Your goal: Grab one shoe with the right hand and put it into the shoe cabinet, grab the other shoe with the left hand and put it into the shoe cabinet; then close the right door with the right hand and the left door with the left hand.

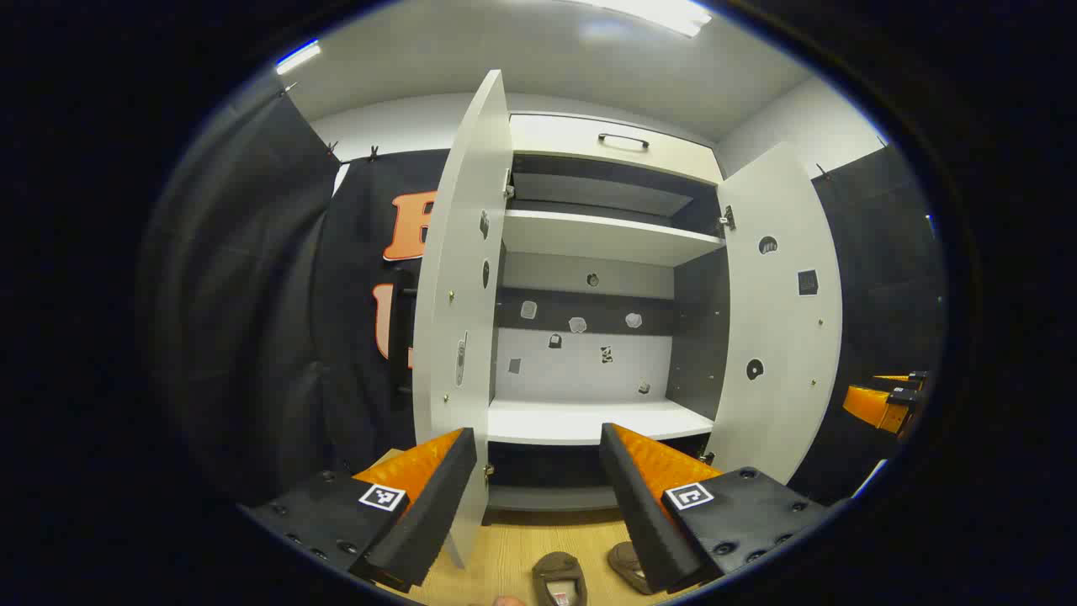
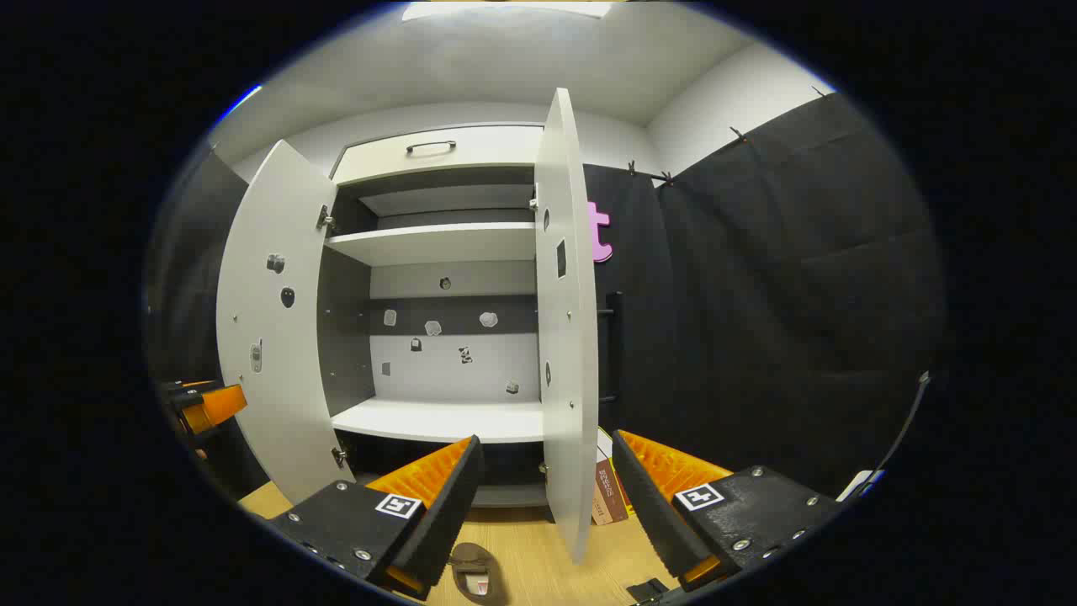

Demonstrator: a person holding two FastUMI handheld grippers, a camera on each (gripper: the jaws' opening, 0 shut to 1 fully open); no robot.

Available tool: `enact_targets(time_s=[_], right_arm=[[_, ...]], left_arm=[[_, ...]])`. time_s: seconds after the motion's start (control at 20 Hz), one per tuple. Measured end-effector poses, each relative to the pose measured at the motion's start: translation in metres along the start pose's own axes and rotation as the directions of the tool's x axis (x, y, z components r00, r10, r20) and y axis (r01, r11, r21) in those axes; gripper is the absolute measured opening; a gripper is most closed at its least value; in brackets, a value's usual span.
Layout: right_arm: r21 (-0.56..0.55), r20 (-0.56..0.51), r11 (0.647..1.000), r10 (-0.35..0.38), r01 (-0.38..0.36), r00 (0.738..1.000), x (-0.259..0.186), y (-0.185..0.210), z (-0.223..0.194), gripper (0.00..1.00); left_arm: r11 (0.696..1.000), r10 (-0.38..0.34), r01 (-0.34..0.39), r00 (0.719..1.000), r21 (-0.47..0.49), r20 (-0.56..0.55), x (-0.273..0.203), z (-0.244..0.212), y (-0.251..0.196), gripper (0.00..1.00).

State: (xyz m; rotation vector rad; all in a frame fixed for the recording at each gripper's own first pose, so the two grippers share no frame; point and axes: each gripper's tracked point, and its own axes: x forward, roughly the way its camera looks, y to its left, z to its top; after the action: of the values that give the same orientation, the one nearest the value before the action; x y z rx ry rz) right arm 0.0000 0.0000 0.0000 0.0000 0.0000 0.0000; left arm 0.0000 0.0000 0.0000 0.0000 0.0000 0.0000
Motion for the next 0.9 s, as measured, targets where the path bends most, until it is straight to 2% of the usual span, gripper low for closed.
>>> enact_targets(time_s=[0.2,0.4,0.65,0.7,0.9], right_arm=[[-0.009,-0.016,1.0,0.025,-0.025,1.0,0.0,0.006,-0.001,0.94],[-0.016,-0.008,0.999,0.043,-0.043,0.999,-0.001,0.011,0.002,0.94],[-0.023,0.003,0.999,0.042,-0.042,0.999,0.0,0.014,0.005,0.94],[-0.023,0.001,0.999,0.044,-0.044,0.999,0.0,0.015,0.004,0.94],[-0.032,-0.011,0.998,0.054,-0.054,0.998,0.001,0.019,-0.002,0.94]], left_arm=[[1.0,0.007,-0.007,1.0,0.005,-0.002,-0.003,0.001,0.001,0.94],[1.0,0.025,-0.025,1.0,-0.005,-0.004,-0.005,0.0,0.008,0.96],[0.999,0.044,-0.044,0.999,-0.008,-0.005,-0.006,0.002,0.014,0.96],[0.999,0.046,-0.046,0.999,-0.008,-0.006,-0.007,0.001,0.016,0.94],[0.999,0.049,-0.049,0.999,0.0,-0.012,-0.005,-0.002,0.016,0.96]])
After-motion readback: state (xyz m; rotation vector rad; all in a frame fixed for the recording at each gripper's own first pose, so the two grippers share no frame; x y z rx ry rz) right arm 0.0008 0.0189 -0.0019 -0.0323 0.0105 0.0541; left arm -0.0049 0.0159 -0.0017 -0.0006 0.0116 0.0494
